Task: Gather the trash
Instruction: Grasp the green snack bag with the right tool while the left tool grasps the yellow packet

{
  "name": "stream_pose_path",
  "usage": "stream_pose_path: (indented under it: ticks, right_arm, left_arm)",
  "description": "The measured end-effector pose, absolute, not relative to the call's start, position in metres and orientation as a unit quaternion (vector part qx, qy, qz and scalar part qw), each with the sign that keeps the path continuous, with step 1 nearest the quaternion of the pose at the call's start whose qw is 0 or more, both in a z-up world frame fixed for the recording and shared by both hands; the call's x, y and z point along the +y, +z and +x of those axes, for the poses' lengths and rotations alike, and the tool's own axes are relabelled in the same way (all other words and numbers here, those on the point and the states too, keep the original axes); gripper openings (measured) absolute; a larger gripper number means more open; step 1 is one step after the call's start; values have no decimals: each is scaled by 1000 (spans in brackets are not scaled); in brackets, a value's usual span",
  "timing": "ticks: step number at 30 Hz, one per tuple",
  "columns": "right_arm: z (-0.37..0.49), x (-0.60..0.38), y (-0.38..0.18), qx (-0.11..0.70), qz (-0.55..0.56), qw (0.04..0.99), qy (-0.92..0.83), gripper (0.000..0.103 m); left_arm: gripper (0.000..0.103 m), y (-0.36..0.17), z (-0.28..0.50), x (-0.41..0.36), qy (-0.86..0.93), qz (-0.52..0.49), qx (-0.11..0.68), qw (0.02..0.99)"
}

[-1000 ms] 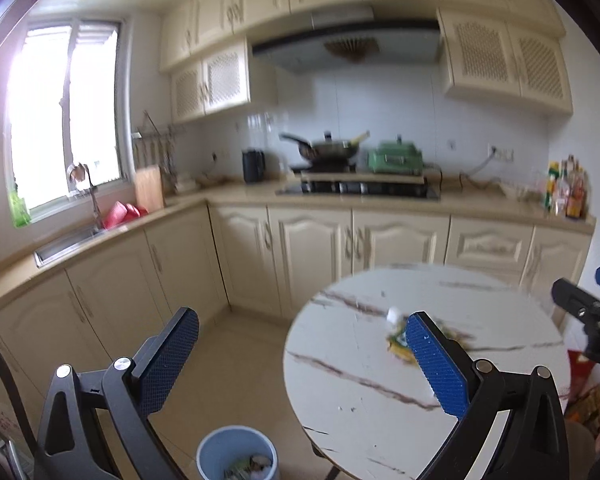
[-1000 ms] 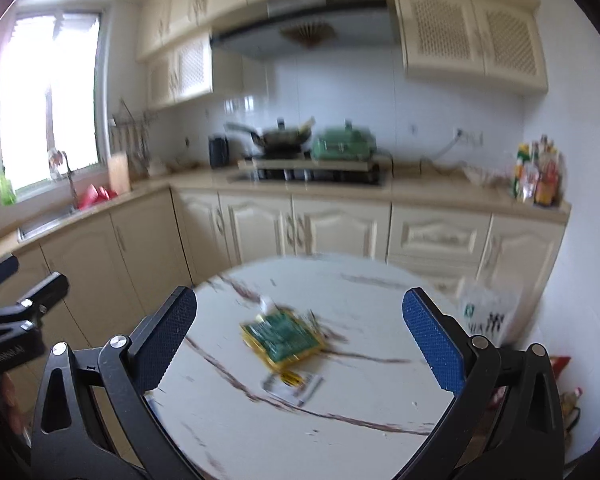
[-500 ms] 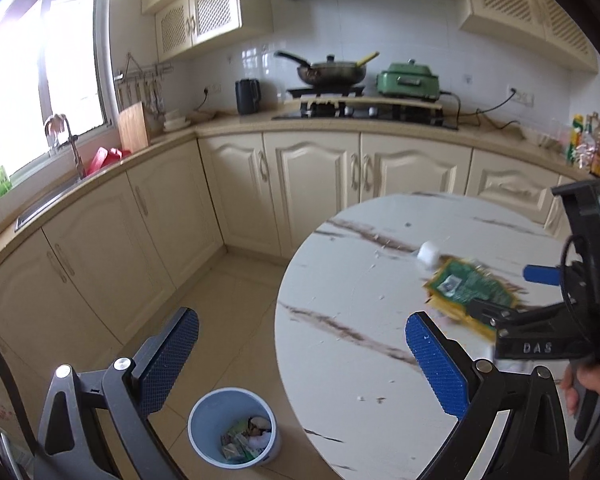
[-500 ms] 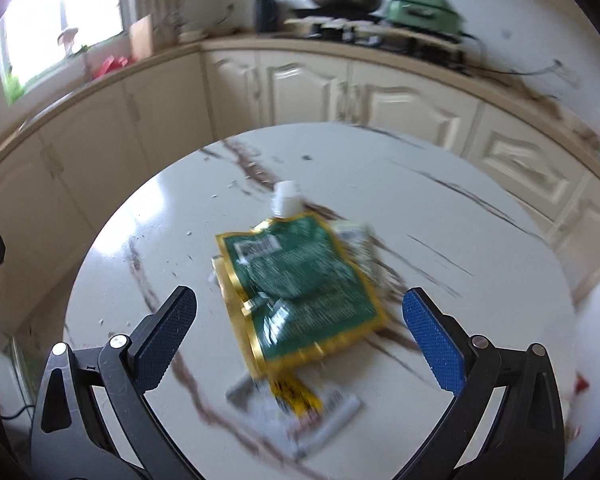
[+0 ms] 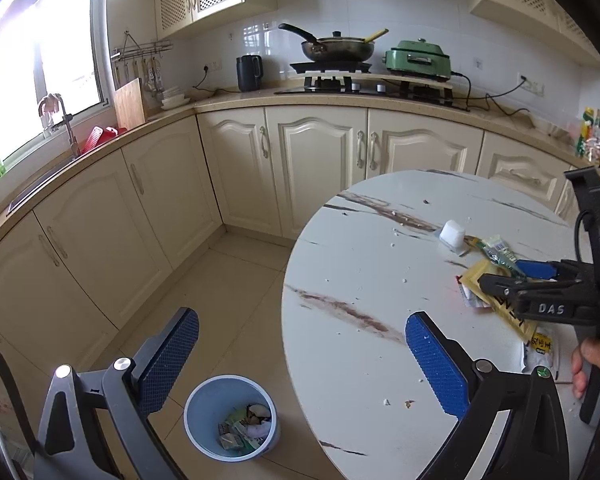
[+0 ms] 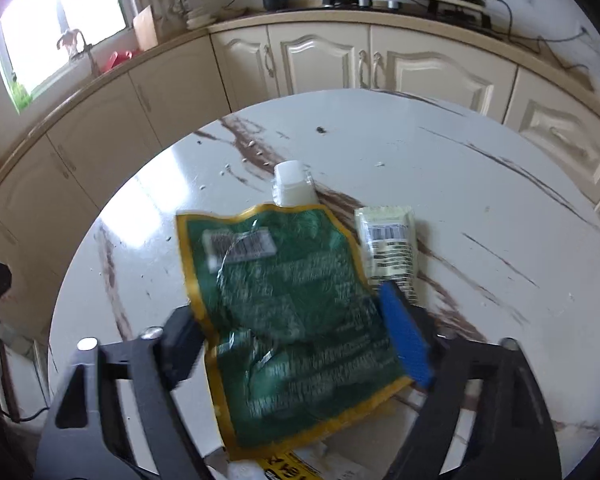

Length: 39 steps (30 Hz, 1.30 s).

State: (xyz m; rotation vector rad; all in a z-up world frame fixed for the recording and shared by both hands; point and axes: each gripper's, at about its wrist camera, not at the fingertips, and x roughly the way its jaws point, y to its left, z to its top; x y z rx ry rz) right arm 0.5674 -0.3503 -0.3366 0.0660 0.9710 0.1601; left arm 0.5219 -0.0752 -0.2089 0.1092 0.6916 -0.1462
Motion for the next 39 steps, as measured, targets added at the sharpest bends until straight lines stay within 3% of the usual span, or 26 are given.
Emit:
stream_pose_path:
  ticks: [3, 9, 10, 11, 13, 27, 34, 39]
  right_arm:
    - [564, -361, -333, 463, 62, 879, 90, 75]
    - [559, -376, -325, 446, 95, 885, 93, 50]
    - [559, -377, -325, 447, 93, 885, 90, 40]
    - [556, -379, -322, 440, 87, 890, 85, 11]
    - [554, -381, -321, 437, 90, 891, 86, 6]
    - [511, -418, -300, 413, 45, 909, 39, 6]
    - [497, -432, -302, 419, 49, 906, 39, 6]
    - [496, -433, -307, 421, 46, 905, 46, 6]
  left_arm:
    - [102, -210, 515, -78, -75, 56, 337, 937]
    - [102, -212, 494, -88, -91, 60, 336, 935]
    - [102, -213, 489, -91, -95, 62, 336, 935]
    - [102, -213, 486, -97, -103, 63, 336, 934]
    - [102, -215, 482, -108, -116, 60, 343, 930]
    - [102, -253, 533, -197, -182, -36, 488, 853]
    - [99, -268, 554, -233, -154, -18, 495, 855]
    - [74, -271, 551, -254, -142, 31, 473, 869]
